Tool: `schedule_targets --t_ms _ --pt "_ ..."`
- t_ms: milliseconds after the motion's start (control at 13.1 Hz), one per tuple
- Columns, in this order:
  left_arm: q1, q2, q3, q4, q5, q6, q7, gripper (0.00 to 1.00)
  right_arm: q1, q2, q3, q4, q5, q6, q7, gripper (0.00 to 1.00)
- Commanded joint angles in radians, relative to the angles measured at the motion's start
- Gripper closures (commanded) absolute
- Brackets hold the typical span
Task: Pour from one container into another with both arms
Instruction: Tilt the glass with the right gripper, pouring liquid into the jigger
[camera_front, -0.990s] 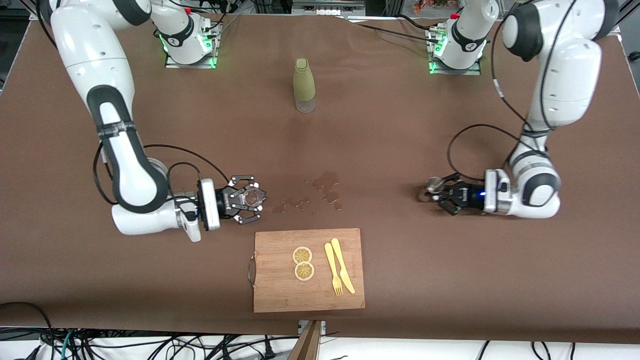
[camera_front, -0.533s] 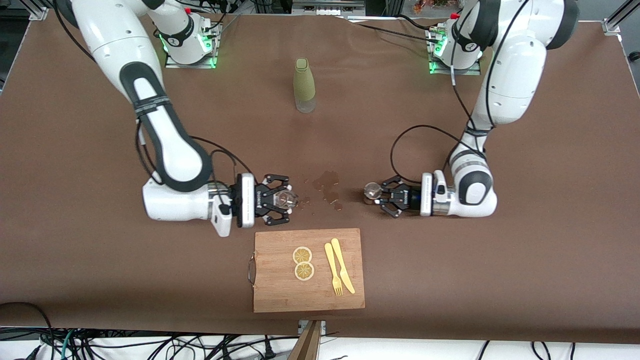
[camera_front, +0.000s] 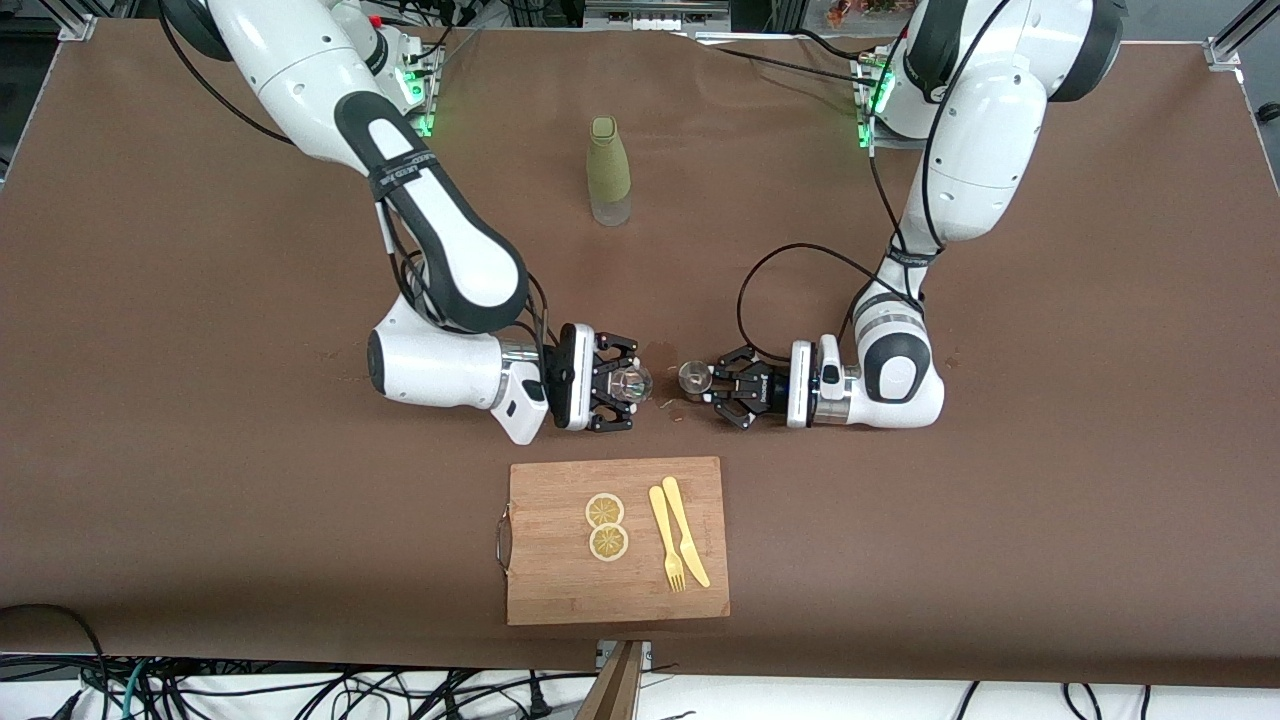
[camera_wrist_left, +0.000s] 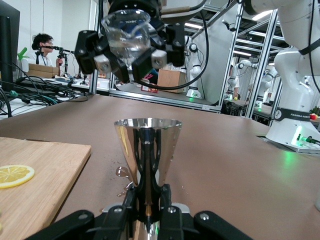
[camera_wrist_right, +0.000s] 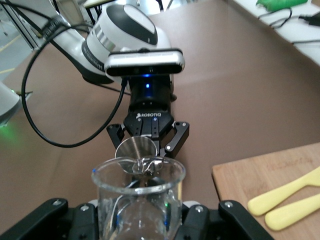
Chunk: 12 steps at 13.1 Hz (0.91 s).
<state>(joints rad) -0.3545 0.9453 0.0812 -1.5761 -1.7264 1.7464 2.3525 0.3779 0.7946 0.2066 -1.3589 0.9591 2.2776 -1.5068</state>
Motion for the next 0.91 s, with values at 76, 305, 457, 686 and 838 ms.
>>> schedule_targets --t_ms 76,305,457,686,838 --pt "-0.018 0.039 -0.014 0.076 -0.032 0.053 -0.015 1.00 0.047 -0.025 -0.007 -0.020 -0.106 0.054 0.108 1.00" --pt "-0.031 0.043 -0.020 0.094 -0.033 0.076 -0.035 1.00 0.068 -0.022 -0.010 -0.022 -0.144 0.076 0.120 1.00" --pt "-0.032 0.043 -0.021 0.097 -0.032 0.085 -0.047 1.00 0.068 -0.022 -0.009 -0.022 -0.221 0.077 0.161 1.00" --pt "-0.040 0.043 -0.023 0.097 -0.032 0.087 -0.061 1.00 0.084 -0.022 -0.009 -0.019 -0.305 0.080 0.238 1.00" --pt "-0.040 0.043 -0.023 0.097 -0.032 0.087 -0.062 1.00 0.085 -0.023 -0.010 -0.019 -0.313 0.080 0.240 1.00"
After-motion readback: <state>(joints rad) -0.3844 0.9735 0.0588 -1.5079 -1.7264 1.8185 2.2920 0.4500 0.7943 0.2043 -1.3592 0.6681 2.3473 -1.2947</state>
